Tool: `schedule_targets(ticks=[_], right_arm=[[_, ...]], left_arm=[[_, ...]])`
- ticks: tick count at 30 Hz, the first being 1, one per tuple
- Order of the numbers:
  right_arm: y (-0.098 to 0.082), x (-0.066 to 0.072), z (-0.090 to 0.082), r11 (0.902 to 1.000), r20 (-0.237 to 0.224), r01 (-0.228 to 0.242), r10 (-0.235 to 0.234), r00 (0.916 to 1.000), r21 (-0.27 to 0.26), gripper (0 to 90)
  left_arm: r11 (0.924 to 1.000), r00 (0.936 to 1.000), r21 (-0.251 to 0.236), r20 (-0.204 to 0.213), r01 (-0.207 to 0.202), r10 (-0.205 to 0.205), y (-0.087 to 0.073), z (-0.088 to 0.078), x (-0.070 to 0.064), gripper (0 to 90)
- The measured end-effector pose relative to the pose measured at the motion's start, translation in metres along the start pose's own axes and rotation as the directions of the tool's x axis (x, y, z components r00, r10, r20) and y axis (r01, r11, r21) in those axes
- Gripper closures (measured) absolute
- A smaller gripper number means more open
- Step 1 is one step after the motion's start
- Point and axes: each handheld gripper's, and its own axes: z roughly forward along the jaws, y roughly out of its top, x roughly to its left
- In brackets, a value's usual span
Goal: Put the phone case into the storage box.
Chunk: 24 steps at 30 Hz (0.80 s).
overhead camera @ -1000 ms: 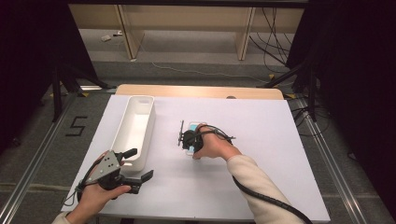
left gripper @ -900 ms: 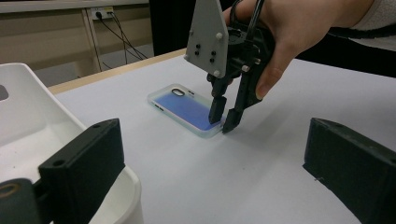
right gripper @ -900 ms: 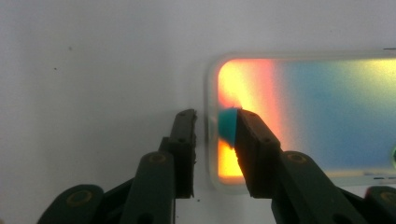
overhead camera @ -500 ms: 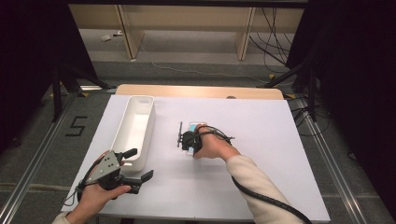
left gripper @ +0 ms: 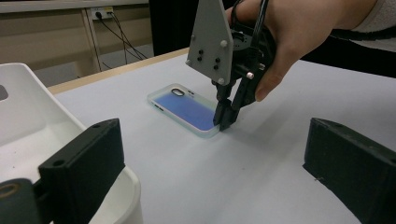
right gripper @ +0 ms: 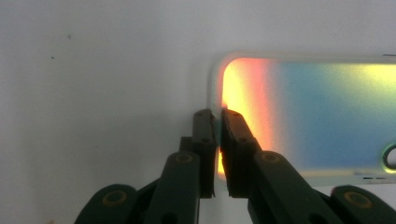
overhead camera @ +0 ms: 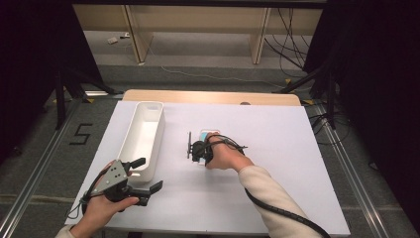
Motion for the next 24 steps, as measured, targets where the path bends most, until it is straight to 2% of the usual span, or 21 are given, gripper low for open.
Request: schedule_targets(ticks=[1,3,13,14,24], right_arm=[[0.0004,0.0014,-0.0010,0.9996,-0.008,-0.017,0.017,0.9998,0.021,85.8],[0.0006,0.0022,-0.0011,0.9996,0.003,-0.016,0.016,0.9999,0.025,86.2],[-0.0002,0.0013,-0.0012,0.9996,-0.009,-0.020,0.020,0.9998,0.019,87.5],[-0.0004,0.0021,-0.0010,0.9994,-0.010,-0.032,0.032,0.9994,0.015,87.6],[-0.0008,0.0025,-0.0012,0.9996,-0.007,-0.024,0.024,0.9997,0.016,88.4]], left_arm=[[1.0000,1.0000,0.000,0.000,0.000,0.000,0.0000,0.0000,0.0000,4.4],[1.0000,1.0000,0.001,-0.001,-0.001,0.001,0.0000,0.0000,0.0000,4.3],[1.0000,1.0000,0.000,0.000,0.000,0.000,0.0000,-0.0001,0.0001,4.3],[1.0000,1.0000,0.000,0.000,0.000,0.000,0.0000,-0.0001,0.0001,4.4],[1.0000,1.0000,0.000,-0.001,-0.001,0.001,0.0000,-0.0001,0.0000,4.4]])
